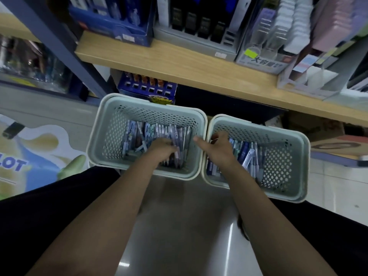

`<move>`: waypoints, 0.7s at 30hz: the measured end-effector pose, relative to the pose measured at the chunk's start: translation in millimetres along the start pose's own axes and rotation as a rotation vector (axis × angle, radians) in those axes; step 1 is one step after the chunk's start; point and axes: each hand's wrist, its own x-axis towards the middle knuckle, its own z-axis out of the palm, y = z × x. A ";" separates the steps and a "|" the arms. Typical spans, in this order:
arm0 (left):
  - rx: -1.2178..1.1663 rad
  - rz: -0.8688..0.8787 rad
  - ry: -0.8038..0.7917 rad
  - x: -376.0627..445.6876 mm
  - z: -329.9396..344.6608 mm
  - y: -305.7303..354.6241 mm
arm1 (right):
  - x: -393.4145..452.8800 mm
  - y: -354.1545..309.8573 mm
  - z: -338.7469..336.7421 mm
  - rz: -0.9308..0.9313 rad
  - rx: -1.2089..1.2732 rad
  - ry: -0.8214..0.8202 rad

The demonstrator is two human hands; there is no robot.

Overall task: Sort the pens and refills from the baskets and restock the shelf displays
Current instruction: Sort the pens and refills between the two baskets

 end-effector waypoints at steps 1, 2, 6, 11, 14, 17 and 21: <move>0.037 0.042 0.063 -1.8 2.0 2.5 | 0.0 1.7 -1.9 -0.002 0.020 -0.020; 0.028 0.101 0.127 -6.9 5.0 8.1 | -0.8 3.3 -4.6 -0.002 0.038 -0.043; -0.195 0.240 0.138 -32.7 34.2 38.6 | -6.2 12.2 -28.1 -0.004 0.152 -0.081; 0.074 0.339 0.163 -46.0 78.4 44.0 | 3.3 49.9 -73.5 0.078 0.228 0.121; 0.306 0.305 0.262 -52.2 95.1 46.4 | 10.3 74.7 -97.9 0.111 0.211 0.234; 0.380 0.293 0.340 -57.7 105.5 48.1 | 25.4 101.3 -112.1 0.183 0.128 0.261; 0.422 0.307 0.358 -55.1 110.8 44.2 | 44.0 120.0 -111.9 0.284 -0.027 0.179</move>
